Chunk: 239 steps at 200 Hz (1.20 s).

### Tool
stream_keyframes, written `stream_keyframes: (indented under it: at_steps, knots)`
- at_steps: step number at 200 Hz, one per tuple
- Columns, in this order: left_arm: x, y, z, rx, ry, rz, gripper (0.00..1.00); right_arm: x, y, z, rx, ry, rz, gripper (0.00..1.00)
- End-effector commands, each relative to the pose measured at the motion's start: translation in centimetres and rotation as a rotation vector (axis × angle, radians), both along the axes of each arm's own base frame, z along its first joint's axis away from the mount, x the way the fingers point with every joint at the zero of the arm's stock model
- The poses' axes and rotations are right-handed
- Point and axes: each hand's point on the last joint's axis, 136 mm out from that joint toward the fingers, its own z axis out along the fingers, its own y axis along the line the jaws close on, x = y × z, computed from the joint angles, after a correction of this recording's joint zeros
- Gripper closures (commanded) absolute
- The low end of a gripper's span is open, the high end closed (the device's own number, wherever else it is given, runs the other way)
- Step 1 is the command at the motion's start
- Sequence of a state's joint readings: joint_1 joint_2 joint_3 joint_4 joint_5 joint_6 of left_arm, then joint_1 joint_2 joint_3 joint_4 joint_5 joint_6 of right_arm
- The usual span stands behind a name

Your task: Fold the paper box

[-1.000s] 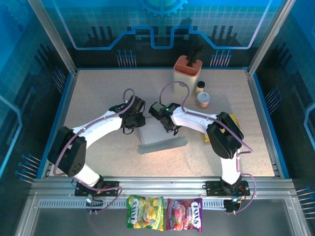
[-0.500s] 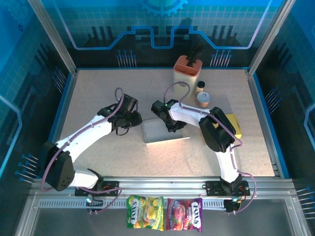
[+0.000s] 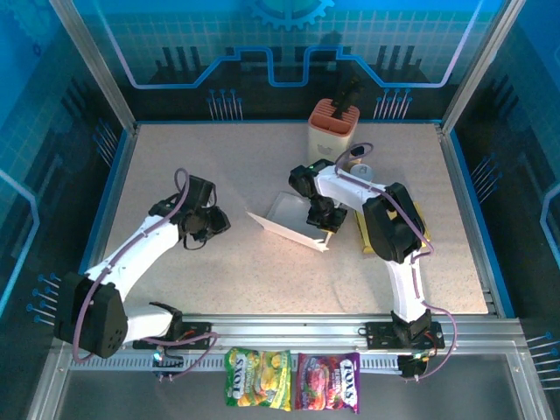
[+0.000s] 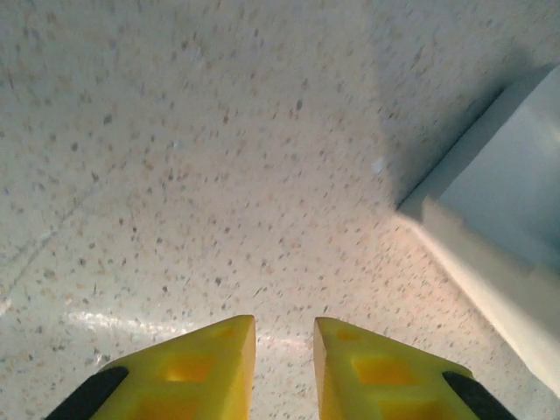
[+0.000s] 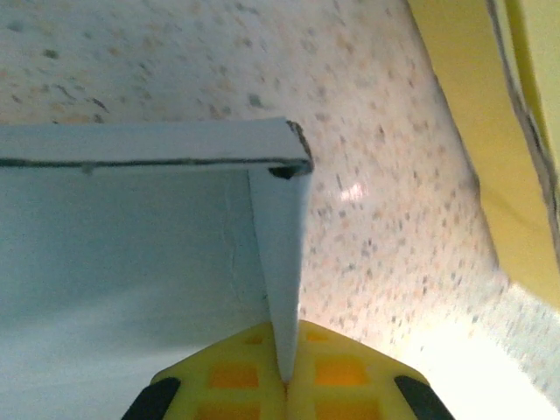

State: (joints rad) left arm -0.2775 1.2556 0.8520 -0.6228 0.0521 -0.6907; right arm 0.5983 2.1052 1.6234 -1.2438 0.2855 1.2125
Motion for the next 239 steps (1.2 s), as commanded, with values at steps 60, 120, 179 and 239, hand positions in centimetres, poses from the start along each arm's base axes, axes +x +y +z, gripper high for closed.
stream_keyframes:
  at_steps: [60,120,179,239]
  knots:
    - [-1.7,-7.1,-2.4,-0.292,0.072,-0.073,0.79,-4.5,4.2,0.0,0.027,0.151,-0.502,1.00]
    - [0.5,-9.3,-2.5,-0.322,0.060,-0.103,0.78,-6.6,7.0,-1.5,0.127,0.186,-0.563,0.90]
    - [2.6,-9.2,-2.2,-0.279,0.042,-0.107,0.78,-3.9,7.0,4.3,0.315,-0.033,-0.373,0.40]
    - [4.4,-8.9,-0.8,-0.267,0.004,-0.101,0.78,1.7,11.3,15.0,0.645,-0.451,0.503,0.47]
